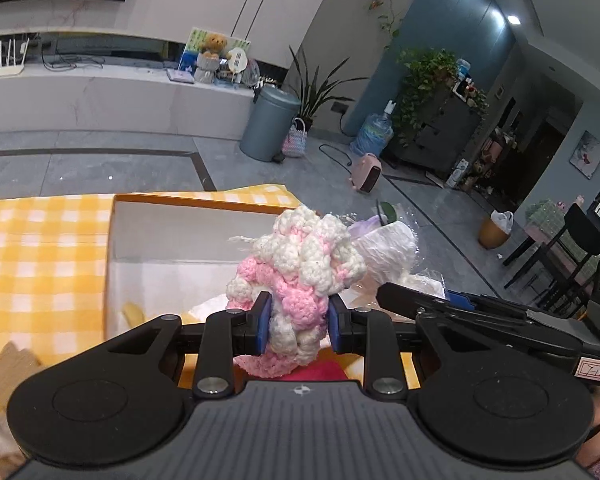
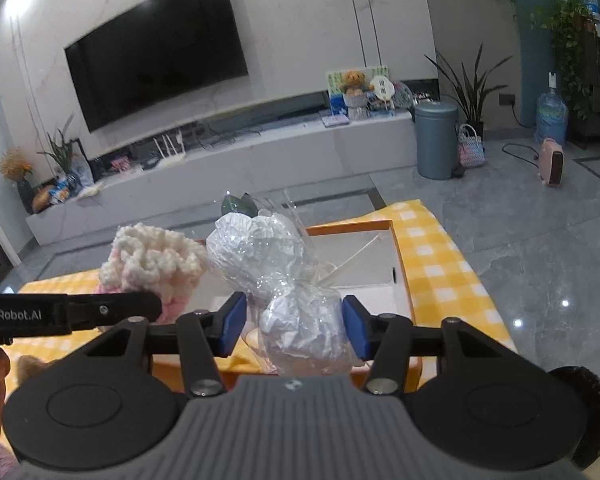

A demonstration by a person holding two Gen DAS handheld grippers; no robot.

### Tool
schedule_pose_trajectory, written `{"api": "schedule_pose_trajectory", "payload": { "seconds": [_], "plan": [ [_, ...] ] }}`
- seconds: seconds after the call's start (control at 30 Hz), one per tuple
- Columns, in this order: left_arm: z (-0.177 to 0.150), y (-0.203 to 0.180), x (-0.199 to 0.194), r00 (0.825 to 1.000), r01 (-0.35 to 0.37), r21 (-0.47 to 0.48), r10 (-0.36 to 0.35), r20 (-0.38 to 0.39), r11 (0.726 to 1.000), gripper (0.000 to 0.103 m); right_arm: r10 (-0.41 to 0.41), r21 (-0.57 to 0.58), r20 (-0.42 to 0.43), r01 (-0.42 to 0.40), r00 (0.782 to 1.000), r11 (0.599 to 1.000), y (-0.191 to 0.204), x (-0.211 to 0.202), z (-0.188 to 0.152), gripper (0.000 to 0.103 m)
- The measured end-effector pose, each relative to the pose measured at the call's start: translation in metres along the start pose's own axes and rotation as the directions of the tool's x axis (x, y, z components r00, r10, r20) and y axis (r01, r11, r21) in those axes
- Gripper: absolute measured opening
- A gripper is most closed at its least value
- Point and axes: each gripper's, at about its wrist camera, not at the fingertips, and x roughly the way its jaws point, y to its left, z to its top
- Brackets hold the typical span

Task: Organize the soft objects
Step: 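Carry the crochet with the left tool while the right tool carries the bundle over the orange box, then open the left tool over the orange box while the right tool releases the bundle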

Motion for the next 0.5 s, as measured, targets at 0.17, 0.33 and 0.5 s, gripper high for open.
{"api": "schedule_pose_trajectory", "payload": {
  "seconds": [0.17,0.33,0.5],
  "plan": [
    [0.006,0.021,0.034,1.0,-0.002,-0.065,0.0,-0.023,0.998,0.031,-0.026,-0.009,-0.065,0.025,0.998,1.0,-0.003,0.044,0.013,0.052],
    [0.004,0.038,0.064,0.996,-0.024,-0.098,0.015,-0.093,0.995,0.032,-0.072,-0.037,-0.147,0.067,0.987,0.997,-0.007,0.087,0.009,0.053],
    [-0.003,0.051,0.083,0.989,-0.034,-0.13,0.014,-0.15,0.991,0.032,-0.099,-0.073,-0.226,0.084,0.969,0.994,-0.01,0.12,-0.004,0.053]
  ]
}}
